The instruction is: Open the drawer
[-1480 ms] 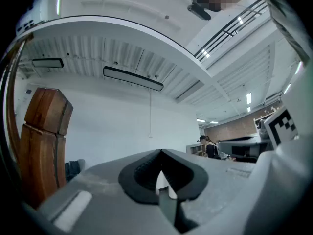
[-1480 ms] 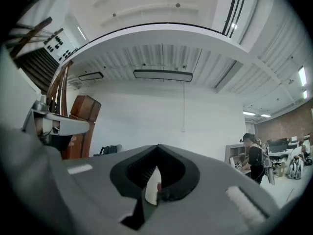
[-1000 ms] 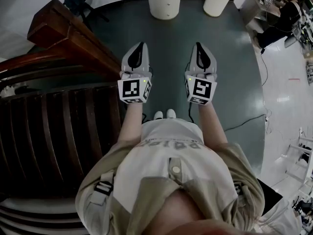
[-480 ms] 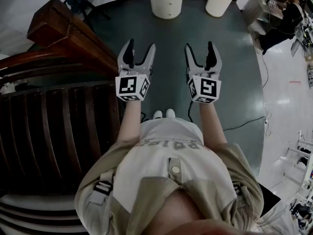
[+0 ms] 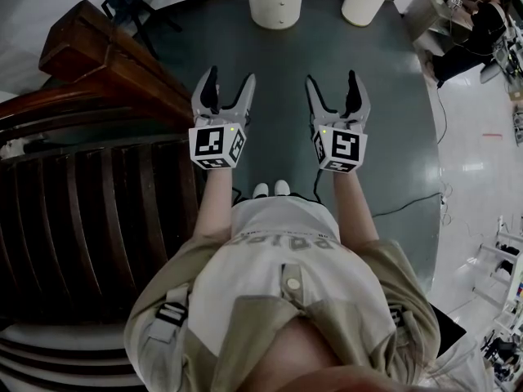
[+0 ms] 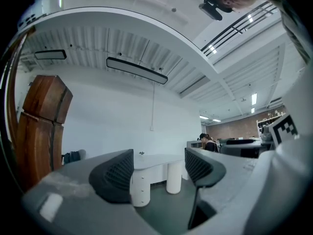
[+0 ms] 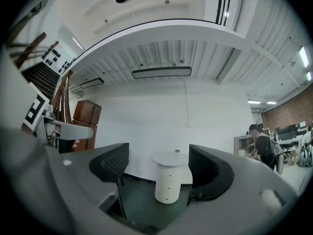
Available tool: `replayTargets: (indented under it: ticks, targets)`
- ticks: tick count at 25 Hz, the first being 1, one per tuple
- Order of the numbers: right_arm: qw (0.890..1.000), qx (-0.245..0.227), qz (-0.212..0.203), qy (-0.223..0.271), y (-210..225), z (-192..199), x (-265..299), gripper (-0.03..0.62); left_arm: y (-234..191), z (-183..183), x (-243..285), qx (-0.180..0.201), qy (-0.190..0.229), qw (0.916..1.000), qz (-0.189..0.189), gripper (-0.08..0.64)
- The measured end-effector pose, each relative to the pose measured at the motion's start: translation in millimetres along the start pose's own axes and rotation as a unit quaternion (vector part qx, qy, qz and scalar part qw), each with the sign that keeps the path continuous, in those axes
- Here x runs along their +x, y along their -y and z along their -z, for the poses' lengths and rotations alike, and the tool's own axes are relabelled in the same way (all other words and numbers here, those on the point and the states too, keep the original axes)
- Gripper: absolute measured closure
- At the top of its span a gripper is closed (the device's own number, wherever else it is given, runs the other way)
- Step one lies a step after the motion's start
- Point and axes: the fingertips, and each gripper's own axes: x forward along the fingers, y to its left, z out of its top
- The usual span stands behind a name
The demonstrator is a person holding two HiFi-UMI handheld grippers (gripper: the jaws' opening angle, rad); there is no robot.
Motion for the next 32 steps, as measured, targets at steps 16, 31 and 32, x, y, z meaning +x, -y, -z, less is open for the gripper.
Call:
replayTargets:
  ticks: [16, 31, 32]
  targets:
    - [0.999, -0.001, -0.013, -0.031, 21.9, 22.2, 9.3, 0.221, 11.0, 21.0, 15.7, 0.002, -0.032, 0.9994, -0.013, 0.23]
    - [0.999, -0.01, 0.017, -0.037, 27.8, 42.9, 110.5, 0.225, -51.6, 32.2, 116.1, -0.003, -0.025, 0.9995, 0.019, 0.23]
    - [0.999, -0.01, 0.022, -0.036, 27.0, 44.6, 119.0, 0.23, -58.3, 32.7, 123.0, -0.003, -0.023, 0.9995, 0.022, 0.23]
